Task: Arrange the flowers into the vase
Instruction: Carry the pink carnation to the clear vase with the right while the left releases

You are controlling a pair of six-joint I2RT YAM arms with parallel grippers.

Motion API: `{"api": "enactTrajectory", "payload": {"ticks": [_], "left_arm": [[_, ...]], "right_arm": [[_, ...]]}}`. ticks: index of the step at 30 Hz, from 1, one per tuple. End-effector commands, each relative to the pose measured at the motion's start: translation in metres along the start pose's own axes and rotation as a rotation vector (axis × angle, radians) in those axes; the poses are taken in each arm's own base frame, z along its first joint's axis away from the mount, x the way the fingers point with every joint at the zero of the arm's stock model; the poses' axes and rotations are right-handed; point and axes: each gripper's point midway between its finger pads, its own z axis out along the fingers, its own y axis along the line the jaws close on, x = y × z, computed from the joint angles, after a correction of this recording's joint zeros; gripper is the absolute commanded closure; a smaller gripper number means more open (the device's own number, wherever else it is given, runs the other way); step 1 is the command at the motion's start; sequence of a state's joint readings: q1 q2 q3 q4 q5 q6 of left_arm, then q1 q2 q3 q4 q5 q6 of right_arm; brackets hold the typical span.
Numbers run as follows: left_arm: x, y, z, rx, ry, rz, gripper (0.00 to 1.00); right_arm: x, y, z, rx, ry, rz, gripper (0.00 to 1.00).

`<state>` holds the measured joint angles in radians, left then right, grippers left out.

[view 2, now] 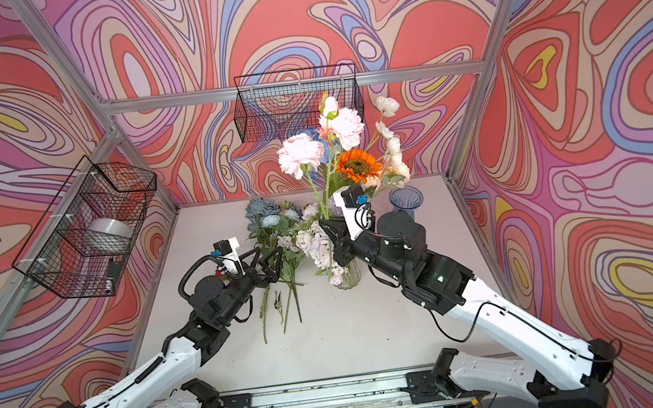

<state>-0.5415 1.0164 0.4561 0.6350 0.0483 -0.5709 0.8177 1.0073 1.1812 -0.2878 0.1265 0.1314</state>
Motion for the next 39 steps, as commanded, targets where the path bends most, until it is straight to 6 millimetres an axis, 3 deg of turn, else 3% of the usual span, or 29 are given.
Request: {"api": "enactTrajectory", "payload": {"ticks": [1,7,15,16,17,28,33,36,39], "left_arm": [[0.0,0.001,0.004,-0.007,0.008,-0.01,0.0],[0.005,0.007,0.012,-0.03,0.021,-0.047,0.0],[0.017,0.001,0.024,0.019,0.069,-0.079,0.0],[0.019,0.0,0.025,0.027,0.074,-0.083,0.0],[0.005,-0.011,0.03,0.056,0.048,-0.085,0.0],[0.007,-0.028,0.039,0.14,0.083,-0.097,0.0],[0.01,-0.026,0.04,0.133,0.088,-0.099,0.0],[0.009,-0.026,0.041,0.134,0.085,-0.101,0.0],[0.009,-0.027,0.042,0.14,0.082,-0.101,0.0]], "right_arm": [[0.009,-0.029,-0.016,0.149,0.011,-0.026,1.0],[0.02,-0.057,-0.038,0.295,0.007,-0.03,1.0],[0.019,-0.108,-0.071,0.601,-0.092,-0.109,1.0],[0.018,-0.109,-0.07,0.608,-0.111,-0.118,1.0],[0.016,-0.108,-0.069,0.604,-0.135,-0.122,1.0],[-0.016,-0.12,-0.036,0.489,-0.302,-0.093,1.0],[-0.039,-0.101,-0.032,0.368,-0.383,-0.076,1.0],[-0.042,-0.09,-0.03,0.29,-0.405,-0.058,1.0],[-0.031,-0.087,-0.026,0.264,-0.407,-0.05,1.0]]}}
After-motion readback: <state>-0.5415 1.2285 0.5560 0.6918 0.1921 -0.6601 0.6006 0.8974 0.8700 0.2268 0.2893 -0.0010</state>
